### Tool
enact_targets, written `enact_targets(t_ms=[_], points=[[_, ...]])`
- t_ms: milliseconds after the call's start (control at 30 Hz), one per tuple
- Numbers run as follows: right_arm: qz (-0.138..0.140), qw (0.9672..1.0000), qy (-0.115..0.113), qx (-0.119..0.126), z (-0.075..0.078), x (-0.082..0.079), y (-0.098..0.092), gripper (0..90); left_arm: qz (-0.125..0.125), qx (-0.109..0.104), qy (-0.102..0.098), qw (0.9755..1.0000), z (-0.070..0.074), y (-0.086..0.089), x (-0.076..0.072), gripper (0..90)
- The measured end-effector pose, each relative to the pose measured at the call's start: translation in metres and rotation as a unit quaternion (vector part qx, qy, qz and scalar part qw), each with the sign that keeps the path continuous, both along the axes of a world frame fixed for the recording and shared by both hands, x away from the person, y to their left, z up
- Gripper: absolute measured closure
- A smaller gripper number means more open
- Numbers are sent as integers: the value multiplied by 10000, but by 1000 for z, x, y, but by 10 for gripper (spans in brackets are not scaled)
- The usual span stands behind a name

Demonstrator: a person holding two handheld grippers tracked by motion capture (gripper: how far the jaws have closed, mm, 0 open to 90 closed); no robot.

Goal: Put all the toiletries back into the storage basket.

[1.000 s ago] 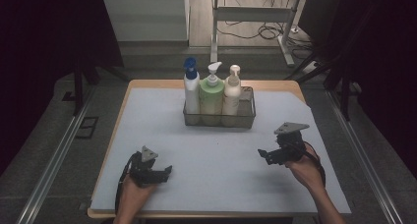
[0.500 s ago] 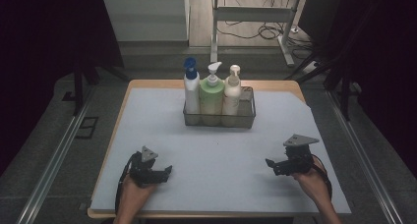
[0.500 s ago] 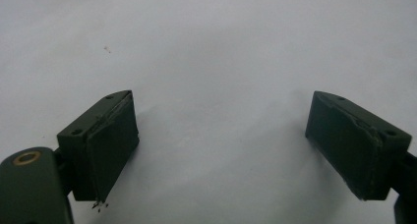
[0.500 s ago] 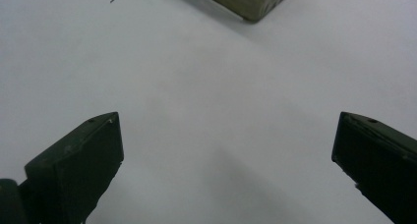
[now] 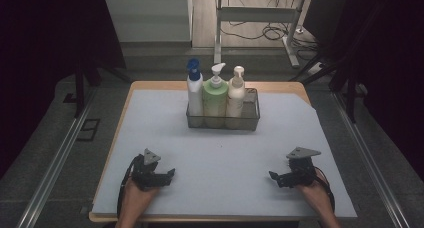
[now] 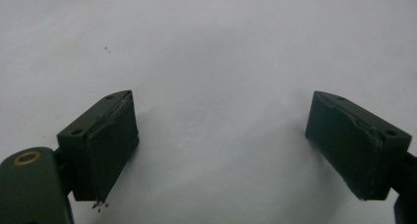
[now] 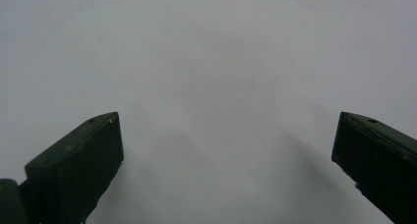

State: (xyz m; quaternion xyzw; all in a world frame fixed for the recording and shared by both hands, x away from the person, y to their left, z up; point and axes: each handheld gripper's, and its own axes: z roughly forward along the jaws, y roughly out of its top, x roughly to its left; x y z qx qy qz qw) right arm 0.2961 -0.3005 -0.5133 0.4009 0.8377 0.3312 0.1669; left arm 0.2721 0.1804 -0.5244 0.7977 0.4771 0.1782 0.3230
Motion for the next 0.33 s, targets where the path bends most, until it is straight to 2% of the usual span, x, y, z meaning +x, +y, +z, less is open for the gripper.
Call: enact_targets(t_ms=[100,333], points=[[-21,10000,70,20,-7,0,-2,0,1,-1,0,10000,0,0,0,121],[-68,9999,72,50,-8,0,-3,0,2,13,3,10000,0,0,0,120]])
